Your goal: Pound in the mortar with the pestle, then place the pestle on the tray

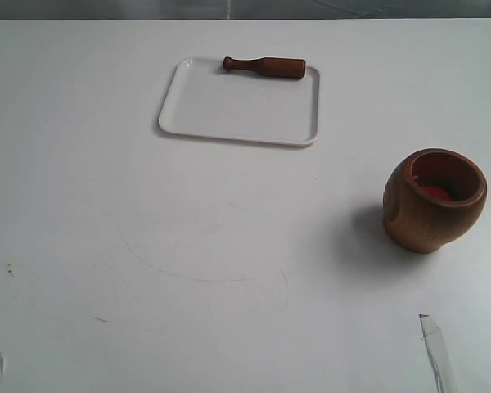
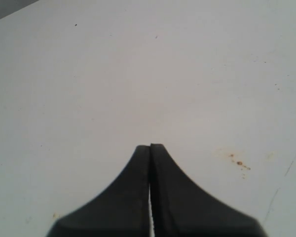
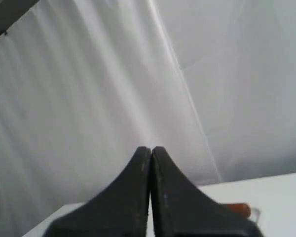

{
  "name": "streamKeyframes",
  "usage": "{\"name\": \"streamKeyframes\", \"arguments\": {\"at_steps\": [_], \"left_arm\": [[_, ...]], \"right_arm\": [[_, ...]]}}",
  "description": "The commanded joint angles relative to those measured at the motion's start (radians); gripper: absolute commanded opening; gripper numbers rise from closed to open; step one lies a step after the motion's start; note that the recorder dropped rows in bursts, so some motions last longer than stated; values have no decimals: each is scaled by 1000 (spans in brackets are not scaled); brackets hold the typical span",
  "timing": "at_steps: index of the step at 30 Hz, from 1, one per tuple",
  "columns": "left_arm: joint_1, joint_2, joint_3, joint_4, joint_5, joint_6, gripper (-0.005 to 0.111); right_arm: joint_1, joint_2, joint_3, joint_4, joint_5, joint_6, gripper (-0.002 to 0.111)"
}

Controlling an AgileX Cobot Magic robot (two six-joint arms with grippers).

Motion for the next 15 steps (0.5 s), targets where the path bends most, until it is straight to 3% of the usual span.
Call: {"name": "streamKeyframes", "arguments": {"at_steps": [1,15], "left_arm": [[-8,-1,1,-7,-3,-8,0],[-8,-1,1,-7,-3,-8,0]], "right_arm": [[68,-4,105,2,-124,63,0],[80,-4,109,-69,-167,42,0]]}}
